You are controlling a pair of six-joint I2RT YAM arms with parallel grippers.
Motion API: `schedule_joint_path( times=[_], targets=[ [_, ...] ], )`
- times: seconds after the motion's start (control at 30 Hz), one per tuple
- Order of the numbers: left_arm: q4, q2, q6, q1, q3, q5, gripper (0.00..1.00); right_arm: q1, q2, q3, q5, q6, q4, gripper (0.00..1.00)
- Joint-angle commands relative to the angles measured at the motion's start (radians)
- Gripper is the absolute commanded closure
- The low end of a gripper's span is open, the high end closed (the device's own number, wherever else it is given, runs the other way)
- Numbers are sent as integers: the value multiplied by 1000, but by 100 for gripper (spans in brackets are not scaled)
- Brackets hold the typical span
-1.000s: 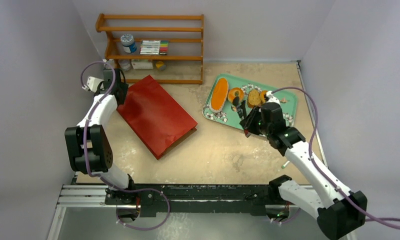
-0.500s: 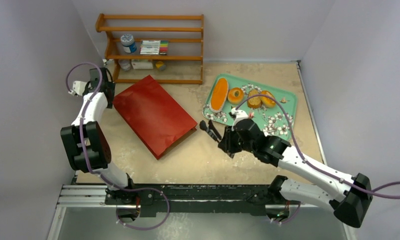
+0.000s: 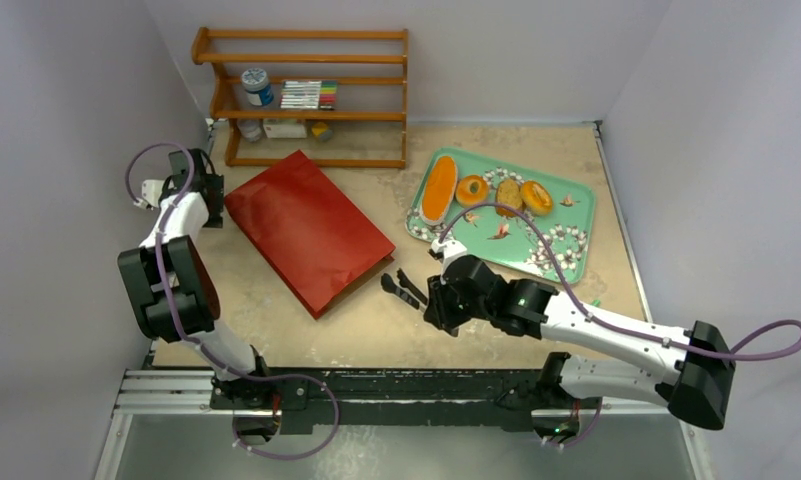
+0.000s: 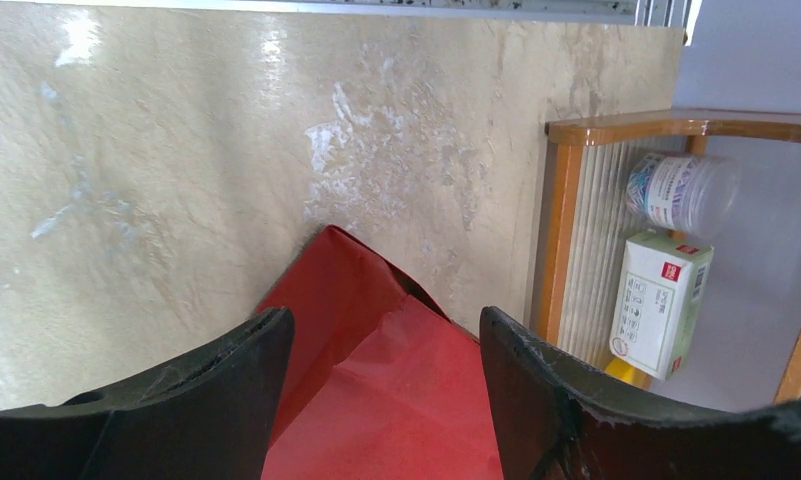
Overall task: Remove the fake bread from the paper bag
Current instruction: Take out the fake bread from the paper bag.
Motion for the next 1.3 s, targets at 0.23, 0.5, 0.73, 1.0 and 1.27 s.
schedule_joint_path(
  times=[0.23, 0.5, 0.73, 1.0, 1.27],
  targets=[
    [113, 87, -16, 26, 25, 103, 31, 50, 76, 55, 3, -38, 32, 70],
    [164, 128, -16, 60, 21, 199, 34, 66, 145, 97, 20, -53, 62, 70],
    [214, 125, -12, 83, 6, 267, 49, 71, 195, 125, 38, -74, 90, 70],
    [282, 124, -23, 87, -21, 336, 91, 71, 224, 123, 54, -78, 137, 70],
    [308, 77, -36, 87, -62, 358, 100, 71, 263, 125, 49, -85, 190, 70]
  ],
)
